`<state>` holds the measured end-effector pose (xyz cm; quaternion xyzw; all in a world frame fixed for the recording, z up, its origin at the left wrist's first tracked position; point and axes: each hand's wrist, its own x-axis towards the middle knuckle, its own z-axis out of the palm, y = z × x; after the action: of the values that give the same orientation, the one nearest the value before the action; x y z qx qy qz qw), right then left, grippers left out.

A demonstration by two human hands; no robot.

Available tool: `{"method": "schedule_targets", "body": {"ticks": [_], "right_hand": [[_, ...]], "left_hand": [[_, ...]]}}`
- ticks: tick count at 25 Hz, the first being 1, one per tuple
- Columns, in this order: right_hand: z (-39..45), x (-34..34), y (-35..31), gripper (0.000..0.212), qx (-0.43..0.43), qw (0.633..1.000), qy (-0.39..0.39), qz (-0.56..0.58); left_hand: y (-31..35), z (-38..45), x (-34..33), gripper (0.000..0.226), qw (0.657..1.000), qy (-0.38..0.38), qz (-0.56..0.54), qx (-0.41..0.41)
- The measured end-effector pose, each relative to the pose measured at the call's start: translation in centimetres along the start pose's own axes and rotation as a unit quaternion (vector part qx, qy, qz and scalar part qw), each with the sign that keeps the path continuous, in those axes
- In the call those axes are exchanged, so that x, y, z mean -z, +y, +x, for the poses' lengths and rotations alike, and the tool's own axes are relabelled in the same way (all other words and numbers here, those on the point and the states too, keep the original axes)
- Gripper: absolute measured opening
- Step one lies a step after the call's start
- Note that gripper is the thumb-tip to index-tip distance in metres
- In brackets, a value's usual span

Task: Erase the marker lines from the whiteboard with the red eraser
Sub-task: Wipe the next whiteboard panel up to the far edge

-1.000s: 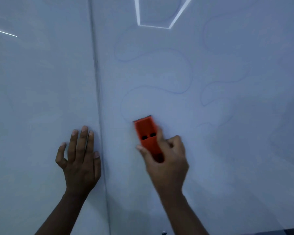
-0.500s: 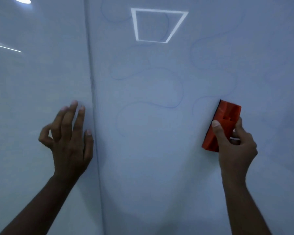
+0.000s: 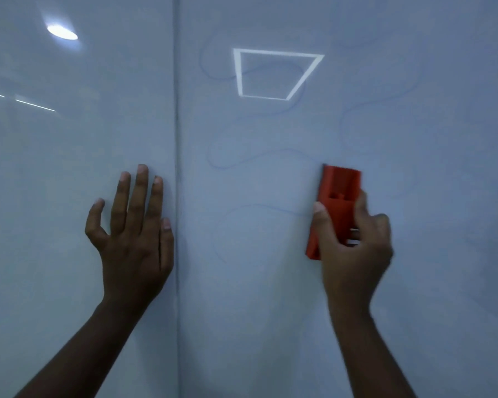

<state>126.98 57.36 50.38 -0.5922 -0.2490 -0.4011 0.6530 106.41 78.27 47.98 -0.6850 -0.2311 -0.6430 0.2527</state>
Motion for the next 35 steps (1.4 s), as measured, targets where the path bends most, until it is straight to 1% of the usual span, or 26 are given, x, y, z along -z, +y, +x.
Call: {"method": "schedule_targets", "body": {"ticks": [3,5,7,10,13,16,21,23,25,28,29,30,31,32,33,35], "right_hand": [[-4.3,-1.9,-3.1,0.068,0.095,0.992,-0.073,-0.040],[-8.0,-2.3,-3.7,0.068,0.160,0.977,-0.130,-0.061],[-10.3,-2.7,-4.1,0.067,0.204,0.963,-0.161,-0.070],[-9.6,-4.1,-5.9,0.067,0.238,0.955,-0.161,-0.068],[-7.2,-5.1,-8.2,0.068,0.239,0.957,-0.147,-0.073],[-5.8,-4.0,-7.1,0.068,0.211,0.967,-0.124,-0.069],[-1.1,1.0,-0.2,0.069,0.051,0.995,-0.042,-0.070],[1.0,3.6,3.0,0.075,-0.012,0.999,-0.009,-0.052],[2.5,6.0,5.9,0.083,-0.081,0.996,0.005,-0.031],[4.8,8.1,8.1,0.094,-0.145,0.989,0.017,0.017],[6.1,8.4,8.1,0.095,-0.155,0.987,0.020,0.034],[7.6,8.4,7.9,0.091,-0.156,0.987,0.020,0.043],[9.2,8.4,7.4,0.082,-0.147,0.988,0.014,0.039],[10.5,8.1,6.5,0.073,-0.129,0.991,0.003,0.025],[11.4,7.5,5.4,0.069,-0.103,0.995,-0.005,0.010],[11.2,5.7,3.3,0.073,-0.052,0.998,-0.017,-0.014]], "left_hand": [[-0.1,0.0,-0.2,0.056,1.000,0.003,0.002,-0.007],[-0.3,0.1,-0.2,0.057,1.000,0.003,0.003,-0.008],[-0.3,0.0,-0.2,0.058,1.000,0.001,-0.002,-0.008],[-0.5,0.0,-0.2,0.058,1.000,0.001,-0.005,-0.008],[-0.7,0.0,-0.1,0.058,1.000,0.004,-0.006,-0.014],[-0.7,-0.1,0.1,0.055,1.000,0.016,-0.010,-0.014],[-1.2,-0.1,0.6,0.054,1.000,0.013,-0.008,-0.019],[-1.1,-0.2,0.9,0.053,1.000,0.010,-0.018,-0.011],[-0.8,-0.2,1.1,0.053,0.999,0.012,-0.030,0.002],[0.0,0.2,1.2,0.052,0.999,0.017,-0.045,0.016],[0.1,0.5,1.2,0.052,0.999,0.020,-0.048,0.012],[0.2,1.1,1.2,0.052,0.998,0.024,-0.050,0.004],[0.3,1.8,1.2,0.052,0.998,0.028,-0.052,-0.005],[0.3,2.7,1.2,0.052,0.998,0.030,-0.051,-0.011],[0.2,3.6,1.0,0.052,0.998,0.032,-0.050,-0.012],[0.0,4.4,0.6,0.054,0.999,0.030,-0.044,0.001]]}}
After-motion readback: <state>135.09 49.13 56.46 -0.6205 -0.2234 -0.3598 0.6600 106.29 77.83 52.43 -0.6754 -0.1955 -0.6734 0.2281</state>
